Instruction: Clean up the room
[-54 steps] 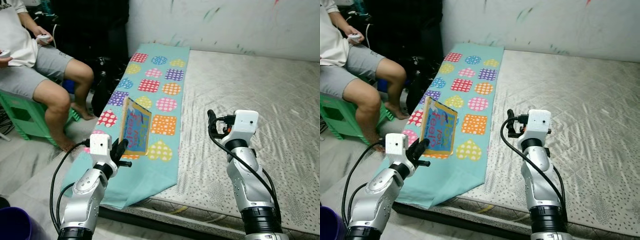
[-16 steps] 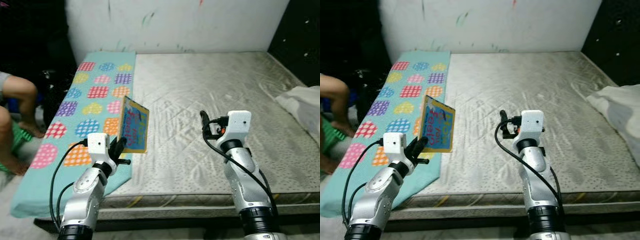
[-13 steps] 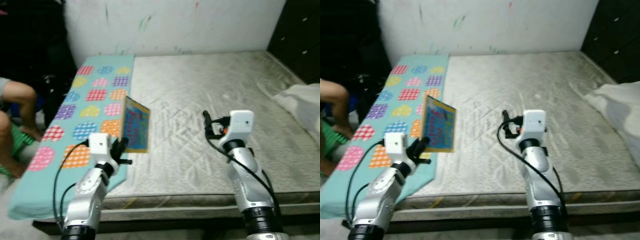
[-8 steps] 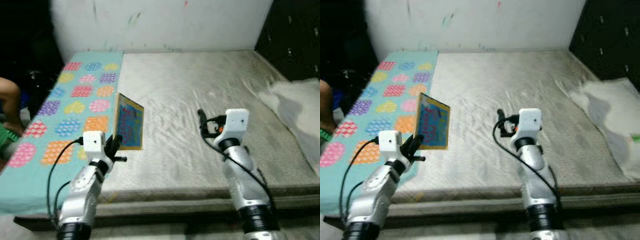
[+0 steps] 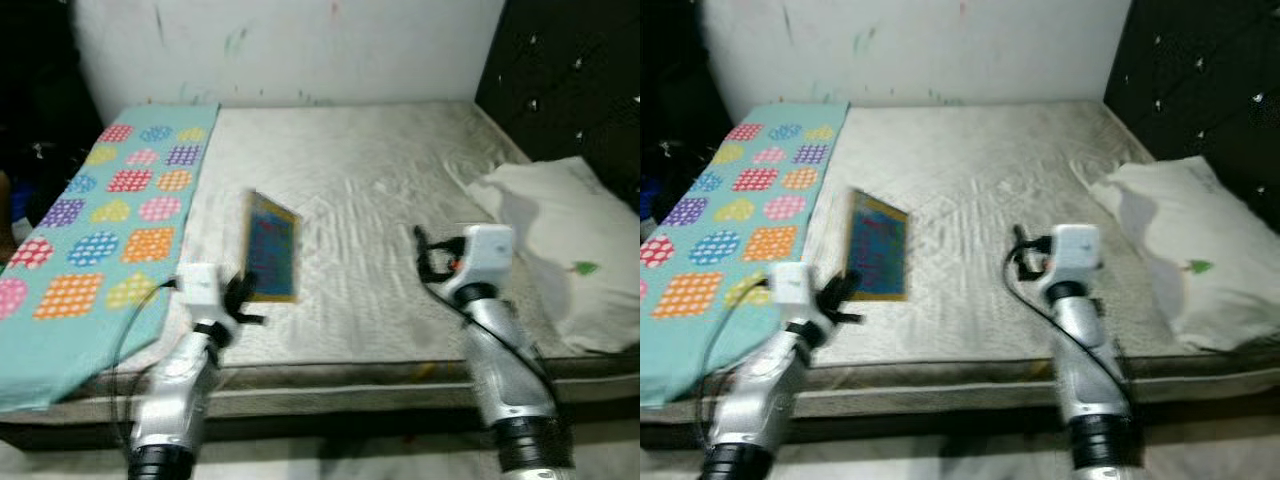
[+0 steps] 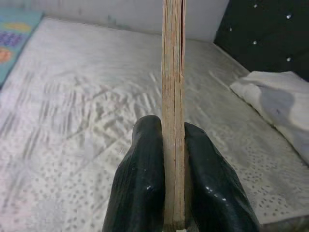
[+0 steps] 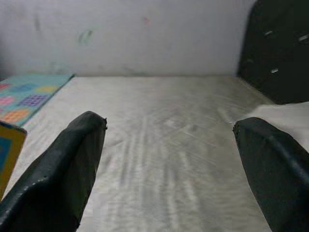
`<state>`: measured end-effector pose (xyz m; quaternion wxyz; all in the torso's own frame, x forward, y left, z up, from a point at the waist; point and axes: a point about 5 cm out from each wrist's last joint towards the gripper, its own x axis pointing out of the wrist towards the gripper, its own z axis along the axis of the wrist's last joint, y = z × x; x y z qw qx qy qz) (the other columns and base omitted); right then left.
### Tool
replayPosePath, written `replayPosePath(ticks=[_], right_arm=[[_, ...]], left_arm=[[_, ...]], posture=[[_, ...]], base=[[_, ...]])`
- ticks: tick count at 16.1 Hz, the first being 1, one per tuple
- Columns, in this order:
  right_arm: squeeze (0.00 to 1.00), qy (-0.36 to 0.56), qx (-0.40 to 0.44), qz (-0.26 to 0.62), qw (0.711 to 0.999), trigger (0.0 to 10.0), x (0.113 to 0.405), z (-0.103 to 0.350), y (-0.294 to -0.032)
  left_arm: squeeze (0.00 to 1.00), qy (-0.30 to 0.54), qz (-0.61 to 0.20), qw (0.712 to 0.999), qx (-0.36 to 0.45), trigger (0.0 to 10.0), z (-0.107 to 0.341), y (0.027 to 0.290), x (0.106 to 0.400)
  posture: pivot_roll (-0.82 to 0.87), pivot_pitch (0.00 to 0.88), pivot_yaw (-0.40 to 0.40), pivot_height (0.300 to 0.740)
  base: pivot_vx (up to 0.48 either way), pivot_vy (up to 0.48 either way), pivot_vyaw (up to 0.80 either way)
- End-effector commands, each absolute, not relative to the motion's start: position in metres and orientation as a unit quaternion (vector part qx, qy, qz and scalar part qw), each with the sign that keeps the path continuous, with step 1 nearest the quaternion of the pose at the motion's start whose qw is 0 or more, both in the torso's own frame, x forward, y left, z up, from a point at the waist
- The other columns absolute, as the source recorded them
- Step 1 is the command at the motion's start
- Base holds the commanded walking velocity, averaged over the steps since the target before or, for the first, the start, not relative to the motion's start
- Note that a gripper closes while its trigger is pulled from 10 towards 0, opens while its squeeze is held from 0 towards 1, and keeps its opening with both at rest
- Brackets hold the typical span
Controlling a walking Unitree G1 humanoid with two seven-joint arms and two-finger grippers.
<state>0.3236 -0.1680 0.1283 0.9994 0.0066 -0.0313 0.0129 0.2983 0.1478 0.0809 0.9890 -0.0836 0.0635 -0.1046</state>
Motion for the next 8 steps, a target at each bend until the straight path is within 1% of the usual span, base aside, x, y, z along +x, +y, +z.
replayPosePath(ticks=[1,3,4,6,7,8], right_arm=[[0.0,-0.038,0.007,0.024,0.999,10.0,0.325,0.132,-0.16],[0.0,0.003,-0.059,0.03,0.998,10.0,0.32,0.113,-0.165],[0.0,0.002,-0.053,0.028,0.998,10.0,0.317,0.11,-0.169],[0.0,0.015,-0.068,0.028,0.997,10.0,0.312,0.1,-0.178],[0.0,0.027,-0.075,0.026,0.996,10.0,0.308,0.092,-0.182],[0.0,0.039,-0.075,0.024,0.996,10.0,0.306,0.086,-0.183]], left_arm=[[0.0,0.017,-0.049,0.998,-0.044,10.0,0.098,0.175,0.301],[0.0,0.013,-0.043,0.999,-0.02,10.0,0.102,0.192,0.293],[0.0,0.007,-0.053,0.999,-0.009,10.0,0.106,0.194,0.289],[0.0,-0.009,-0.078,0.997,0.016,10.0,0.113,0.189,0.284],[0.0,-0.02,-0.098,0.995,0.03,10.0,0.117,0.183,0.281],[0.0,-0.024,-0.1,0.994,0.049,10.0,0.118,0.179,0.28]], posture=[[-0.09,0.0,-0.008,0.74],[-0.07,0.0,-0.021,0.74],[-0.06,0.0,-0.03,0.74],[-0.04,0.0,-0.053,0.74],[-0.03,0.0,-0.069,0.74],[-0.03,0.0,-0.079,0.74]], base=[[0.0,0.0,0.0],[0.0,0.0,0.0],[0.0,0.0,0.0],[0.0,0.0,0.0],[0.0,0.0,0.0],[0.0,0.0,0.0]])
